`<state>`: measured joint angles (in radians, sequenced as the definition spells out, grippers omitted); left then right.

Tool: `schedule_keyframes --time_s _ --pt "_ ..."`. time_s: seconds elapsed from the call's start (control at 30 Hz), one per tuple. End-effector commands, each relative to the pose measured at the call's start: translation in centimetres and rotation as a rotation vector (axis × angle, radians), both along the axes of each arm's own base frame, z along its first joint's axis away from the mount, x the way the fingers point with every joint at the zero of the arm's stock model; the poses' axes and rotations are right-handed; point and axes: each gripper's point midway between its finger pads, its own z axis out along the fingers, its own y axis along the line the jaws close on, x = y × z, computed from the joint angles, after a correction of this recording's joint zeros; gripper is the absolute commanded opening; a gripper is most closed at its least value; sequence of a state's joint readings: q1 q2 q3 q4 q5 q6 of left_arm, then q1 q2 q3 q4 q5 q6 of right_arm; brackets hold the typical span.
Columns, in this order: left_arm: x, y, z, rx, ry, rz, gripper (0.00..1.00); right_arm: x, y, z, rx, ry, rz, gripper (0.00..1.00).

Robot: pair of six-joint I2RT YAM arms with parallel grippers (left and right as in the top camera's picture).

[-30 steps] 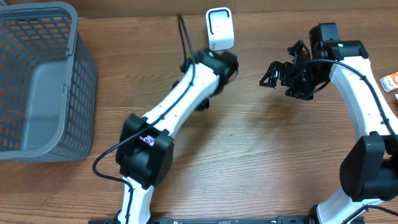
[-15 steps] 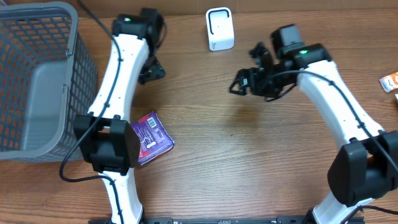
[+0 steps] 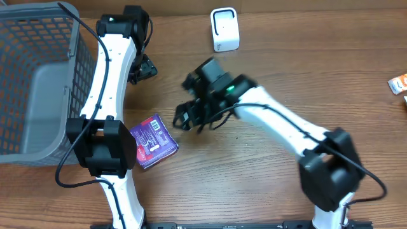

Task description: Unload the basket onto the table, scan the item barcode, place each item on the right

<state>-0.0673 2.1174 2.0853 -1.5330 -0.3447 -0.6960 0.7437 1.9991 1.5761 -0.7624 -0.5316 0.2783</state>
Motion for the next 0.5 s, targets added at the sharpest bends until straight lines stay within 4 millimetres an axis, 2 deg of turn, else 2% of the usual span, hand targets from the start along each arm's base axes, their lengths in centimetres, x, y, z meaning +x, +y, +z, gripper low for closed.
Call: schedule_keyframes --time_s 0.0,0.03,0.1,0.33,0.43,0.47 --pt "0.3 0.9 0.6 -0.007 -0.017 0.004 1.0 -1.8 2.2 -2.4 -0.019 0.013 0.043 0.83" --pt "0.1 1.3 0.6 -0.007 -0.012 0.013 1.0 -2.0 2.9 -3.5 -0.04 0.008 0.028 0.81" --pt "-0.1 1.4 0.6 -0.014 -0.001 0.019 1.0 -2.1 3.3 -4.7 -0.077 -0.008 0.007 0.79" --pt "-0.5 1.4 0.5 -0.024 0.014 0.023 1.0 -1.9 3.8 -6.3 -0.129 -0.067 0.0 0.77" --pt "-0.5 1.4 0.5 -0.024 0.015 0.023 1.0 -2.0 4.0 -7.4 -0.136 -0.057 0.0 0.7" --pt "-0.5 1.4 0.5 -0.025 0.015 0.023 1.0 -2.1 4.0 -7.7 -0.139 -0.052 -0.003 0.64"
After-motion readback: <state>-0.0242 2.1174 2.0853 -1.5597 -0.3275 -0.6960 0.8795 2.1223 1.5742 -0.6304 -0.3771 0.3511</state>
